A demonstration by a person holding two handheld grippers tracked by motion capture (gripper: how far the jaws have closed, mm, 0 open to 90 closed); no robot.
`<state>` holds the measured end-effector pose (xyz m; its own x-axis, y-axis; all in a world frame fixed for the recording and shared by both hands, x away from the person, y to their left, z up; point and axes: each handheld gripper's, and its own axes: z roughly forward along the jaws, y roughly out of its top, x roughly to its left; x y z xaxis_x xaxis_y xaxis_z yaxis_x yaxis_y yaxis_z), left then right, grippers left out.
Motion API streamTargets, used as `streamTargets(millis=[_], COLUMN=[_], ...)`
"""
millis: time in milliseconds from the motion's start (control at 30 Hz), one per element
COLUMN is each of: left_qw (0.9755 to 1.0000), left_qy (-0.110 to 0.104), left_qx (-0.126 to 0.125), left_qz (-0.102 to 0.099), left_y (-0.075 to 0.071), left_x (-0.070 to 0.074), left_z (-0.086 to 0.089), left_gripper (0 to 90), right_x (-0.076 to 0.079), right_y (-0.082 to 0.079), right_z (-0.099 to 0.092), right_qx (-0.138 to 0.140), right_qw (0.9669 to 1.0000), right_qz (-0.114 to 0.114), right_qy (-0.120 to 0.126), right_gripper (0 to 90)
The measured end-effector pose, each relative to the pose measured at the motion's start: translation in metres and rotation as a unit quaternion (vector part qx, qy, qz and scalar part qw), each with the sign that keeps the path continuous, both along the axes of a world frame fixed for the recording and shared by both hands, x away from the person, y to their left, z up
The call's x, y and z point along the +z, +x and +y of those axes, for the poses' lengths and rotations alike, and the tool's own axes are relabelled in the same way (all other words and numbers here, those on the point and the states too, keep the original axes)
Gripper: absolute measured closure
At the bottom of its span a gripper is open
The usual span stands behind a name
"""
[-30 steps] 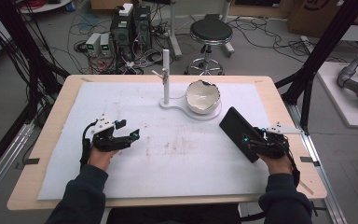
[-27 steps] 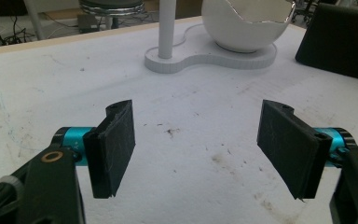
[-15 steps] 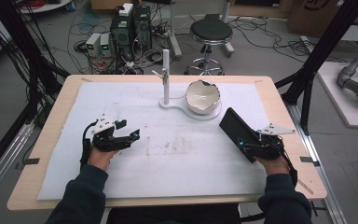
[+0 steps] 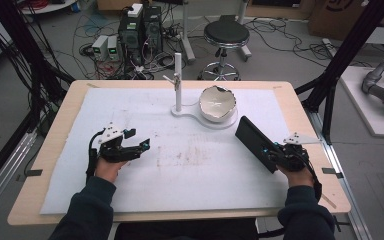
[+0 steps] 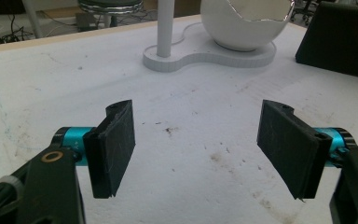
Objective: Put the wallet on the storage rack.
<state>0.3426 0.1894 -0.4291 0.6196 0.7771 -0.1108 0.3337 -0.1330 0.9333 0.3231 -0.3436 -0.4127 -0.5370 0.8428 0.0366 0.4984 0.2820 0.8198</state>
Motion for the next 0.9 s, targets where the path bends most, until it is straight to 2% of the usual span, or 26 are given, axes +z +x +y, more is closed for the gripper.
streamTargets(millis=[167,267,467,700,900], left_qw=[1.0,1.0,1.0,1.0,1.0], left_qy=[0.004,0.003,0.003,0.003,0.004], left_qx=[-0.002,0.0,0.0,0.0,0.0], left_qz=[0.001,0.001,-0.001,-0.001,-0.003], left_y=[0.0,0.0,0.0,0.0,0.0], left_x=[-0.001,0.0,0.0,0.0,0.001], left_z=[0.0,0.0,0.0,0.0,0.002], left_gripper=[27.6,27.6,27.7,28.6,28.6], right_x=[0.013,0.022,0.048,0.082,0.101], right_y=[0.0,-0.001,-0.001,0.015,0.036], right_z=[0.005,0.008,0.013,0.025,0.038], right_qx=[0.004,0.008,0.012,0.028,0.045], right_qw=[0.9995,0.9989,0.9962,0.994,0.9932], right_qz=[-0.025,-0.042,-0.077,-0.102,-0.105], right_qy=[0.02,0.021,0.038,0.026,0.022], right_gripper=[72.0,72.1,72.3,72.5,72.4])
